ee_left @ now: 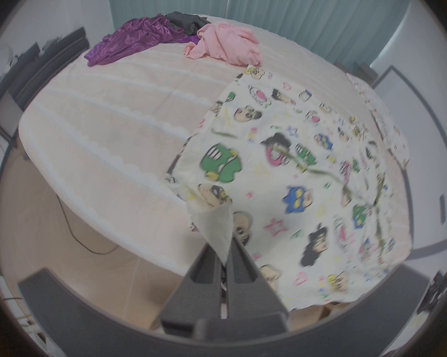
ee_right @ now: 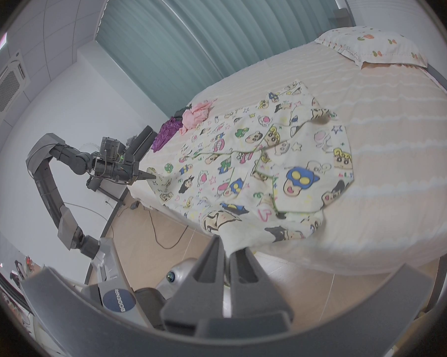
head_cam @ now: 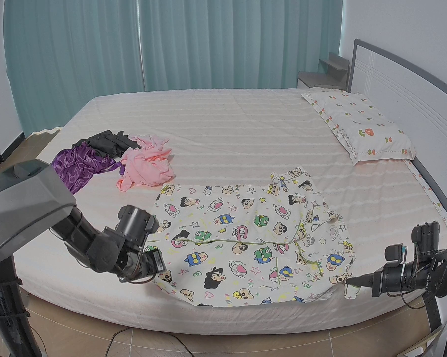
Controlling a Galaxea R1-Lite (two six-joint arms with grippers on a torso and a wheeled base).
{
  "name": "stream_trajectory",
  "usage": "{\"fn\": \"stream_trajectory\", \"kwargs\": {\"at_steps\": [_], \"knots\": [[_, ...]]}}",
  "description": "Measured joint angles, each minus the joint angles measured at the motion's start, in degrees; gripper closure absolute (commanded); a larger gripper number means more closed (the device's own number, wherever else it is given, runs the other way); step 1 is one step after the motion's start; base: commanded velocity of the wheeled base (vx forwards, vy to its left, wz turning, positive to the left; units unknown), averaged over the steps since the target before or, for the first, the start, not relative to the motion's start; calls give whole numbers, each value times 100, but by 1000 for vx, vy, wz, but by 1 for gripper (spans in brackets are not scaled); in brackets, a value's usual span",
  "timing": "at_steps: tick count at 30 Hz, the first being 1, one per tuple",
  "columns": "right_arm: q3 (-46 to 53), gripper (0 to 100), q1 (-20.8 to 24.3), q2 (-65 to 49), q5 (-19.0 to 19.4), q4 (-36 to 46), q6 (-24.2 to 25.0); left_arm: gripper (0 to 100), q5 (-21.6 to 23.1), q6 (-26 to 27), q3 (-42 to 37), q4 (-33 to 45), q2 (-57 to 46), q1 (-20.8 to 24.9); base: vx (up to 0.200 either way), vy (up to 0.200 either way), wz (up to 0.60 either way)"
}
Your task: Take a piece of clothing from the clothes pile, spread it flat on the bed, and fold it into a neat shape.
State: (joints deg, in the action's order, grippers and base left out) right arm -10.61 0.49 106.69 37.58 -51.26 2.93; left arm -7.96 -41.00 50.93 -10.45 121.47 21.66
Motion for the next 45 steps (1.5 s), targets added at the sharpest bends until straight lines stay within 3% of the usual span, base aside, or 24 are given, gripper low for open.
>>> {"fn": "stream_trajectory", "kwargs": {"at_steps": [10,15,22,38,45], "knots": [[-697,100,-117,408,-318,-9,356,100,244,-304,1102,1096,130,-330,0,0,0],[-1012,100,-104,560,-356,-11,690,100,260,-310,1412,1178,194,-516,0,0,0],[-1318,100,-62,764,-364,-17,733,100,263,-336,1651,1252,369,-629,0,0,0],[-2326,100,-115,1364,-411,-50,1048,100,255,-945,2762,1214,1037,-675,0,0,0],[-2514,100,-255,1580,-553,-493,1436,100,238,-989,3055,1201,1326,-720,0,0,0]]}}
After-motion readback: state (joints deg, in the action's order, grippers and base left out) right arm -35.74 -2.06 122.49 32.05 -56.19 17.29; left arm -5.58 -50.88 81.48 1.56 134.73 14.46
